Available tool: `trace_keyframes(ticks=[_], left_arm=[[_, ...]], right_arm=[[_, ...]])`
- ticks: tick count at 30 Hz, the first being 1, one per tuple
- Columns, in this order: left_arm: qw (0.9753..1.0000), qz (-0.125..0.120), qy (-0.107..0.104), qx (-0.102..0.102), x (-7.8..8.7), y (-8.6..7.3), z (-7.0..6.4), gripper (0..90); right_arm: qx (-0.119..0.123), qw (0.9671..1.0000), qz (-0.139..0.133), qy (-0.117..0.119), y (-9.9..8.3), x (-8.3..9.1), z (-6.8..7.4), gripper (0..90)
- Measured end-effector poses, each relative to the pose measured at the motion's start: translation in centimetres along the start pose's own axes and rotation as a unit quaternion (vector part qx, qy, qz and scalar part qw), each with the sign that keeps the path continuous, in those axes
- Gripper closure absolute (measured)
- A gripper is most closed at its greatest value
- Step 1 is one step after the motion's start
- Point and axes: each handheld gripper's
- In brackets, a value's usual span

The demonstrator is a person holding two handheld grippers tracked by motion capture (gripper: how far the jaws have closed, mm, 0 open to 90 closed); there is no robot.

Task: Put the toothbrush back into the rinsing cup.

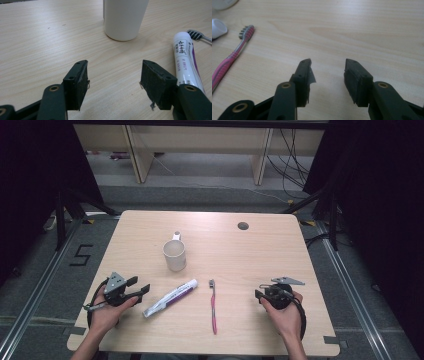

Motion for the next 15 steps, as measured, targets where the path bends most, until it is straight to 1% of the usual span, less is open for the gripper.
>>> trace_keyframes(ticks=[1,2,3,4,5,6,7,8,9,10,11,12,13,14,15], left_arm=[[1.0,0.002,0.0,-0.003,0.0,0.0,0.0,38.2],[1.0,0.002,0.0,-0.003,0.0,0.0,0.0,38.2],[1.0,0.004,0.001,-0.004,0.0,0.0,0.0,38.2],[1.0,0.002,-0.002,-0.005,0.0,0.0,0.0,38.2],[1.0,0.002,0.0,-0.005,0.0,-0.1,0.0,38.2],[1.0,0.005,0.003,-0.007,0.1,0.0,0.0,38.2],[1.0,0.005,0.003,-0.008,0.1,0.0,0.0,38.1],[1.0,0.002,-0.001,-0.006,0.0,-0.1,0.0,38.1],[1.0,0.007,0.003,-0.006,0.1,-0.1,0.1,38.1],[1.0,0.005,-0.001,-0.003,0.0,-0.2,0.2,38.0],[1.0,0.007,0.001,-0.003,-0.1,-0.2,0.2,38.0],[1.0,0.009,-0.001,-0.003,-0.1,-0.3,0.3,37.9],[0.9999,0.012,0.001,-0.004,-0.2,-0.4,0.3,37.9],[0.9999,0.013,0.002,-0.004,-0.2,-0.4,0.3,37.9],[0.9999,0.013,0.001,-0.005,-0.2,-0.4,0.3,37.9]], right_arm=[[-0.008,0.9988,0.048,-0.009,0.5,0.2,0.4,59.0],[-0.008,0.9988,0.048,-0.009,0.5,0.2,0.4,59.0],[-0.015,0.9977,0.065,-0.011,0.7,0.3,0.6,59.6],[-0.022,0.9944,0.103,-0.013,1.2,0.3,1.0,59.7],[-0.025,0.9915,0.126,-0.017,1.4,0.2,1.2,60.2],[-0.02,0.9891,0.144,-0.02,1.7,0.0,1.4,63.5],[-0.018,0.9884,0.15,-0.011,2.1,0.2,1.6,66.5],[-0.018,0.9874,0.156,-0.014,2.4,0.2,1.8,67.1],[-0.027,0.9854,0.168,-0.015,2.8,0.2,2.2,67.0],[-0.041,0.9797,0.196,-0.015,3.4,0.2,2.7,67.3],[-0.043,0.977,0.209,-0.012,3.7,0.2,2.8,67.7],[-0.055,0.9731,0.223,-0.013,4.0,0.2,3.1,68.3],[-0.051,0.9685,0.243,-0.016,4.3,0.1,3.3,68.5],[-0.04,0.9636,0.263,-0.025,4.6,-0.2,3.4,68.1],[-0.041,0.9557,0.29,-0.026,4.8,-0.3,3.7,67.9]])
Point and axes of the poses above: each handheld gripper's, and its own axes: x roughly backward along the jaws, y roughly out of its top, z roughly to its left, and after that the axes turned 4 degrees about x, right-handed
